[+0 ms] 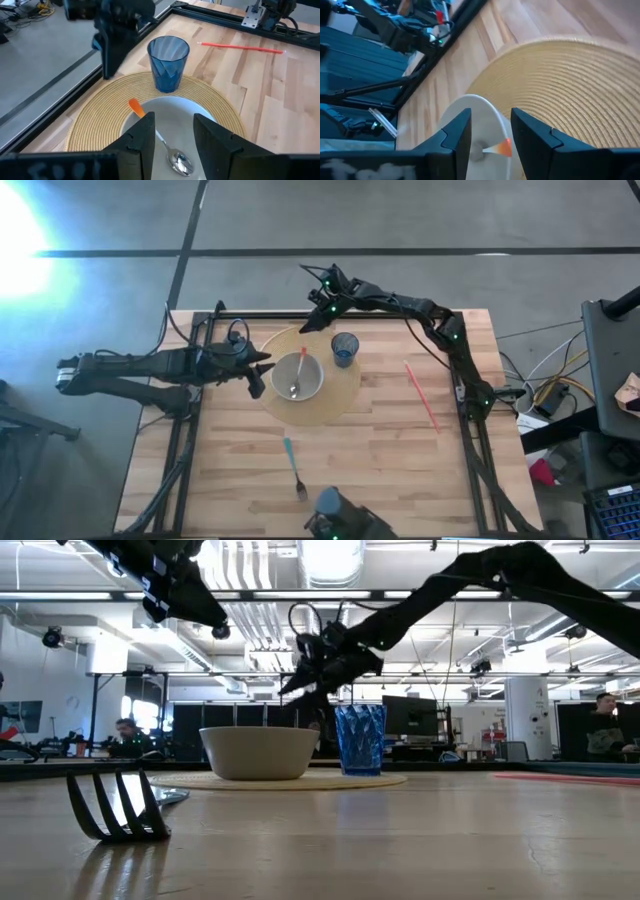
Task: Pick & Place Utensil
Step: Put the blue fork into the gray bowl
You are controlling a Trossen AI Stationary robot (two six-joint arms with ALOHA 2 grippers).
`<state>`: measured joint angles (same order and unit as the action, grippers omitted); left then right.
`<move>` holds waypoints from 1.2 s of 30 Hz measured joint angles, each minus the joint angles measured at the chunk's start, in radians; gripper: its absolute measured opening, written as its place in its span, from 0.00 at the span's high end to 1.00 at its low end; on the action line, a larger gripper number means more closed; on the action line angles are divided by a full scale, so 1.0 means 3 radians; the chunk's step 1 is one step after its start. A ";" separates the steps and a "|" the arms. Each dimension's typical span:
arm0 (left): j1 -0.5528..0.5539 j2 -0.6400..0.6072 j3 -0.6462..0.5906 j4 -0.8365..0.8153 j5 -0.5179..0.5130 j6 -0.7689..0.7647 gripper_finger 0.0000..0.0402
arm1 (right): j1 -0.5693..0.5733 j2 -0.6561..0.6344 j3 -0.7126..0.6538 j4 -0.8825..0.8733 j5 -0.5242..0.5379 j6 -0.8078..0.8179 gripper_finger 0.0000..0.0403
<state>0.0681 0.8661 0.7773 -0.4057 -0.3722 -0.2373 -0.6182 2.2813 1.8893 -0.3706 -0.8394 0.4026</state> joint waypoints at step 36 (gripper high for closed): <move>-0.0552 0.0506 0.0464 -0.0187 0.0888 0.0796 0.69 | 0.0720 -0.2444 -0.1543 -0.1404 0.0838 -0.1371 0.79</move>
<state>-0.0974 1.0179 0.9166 -0.4618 -0.1059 0.0014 -0.4022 1.5482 1.4264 -0.7919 -0.5880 -0.0087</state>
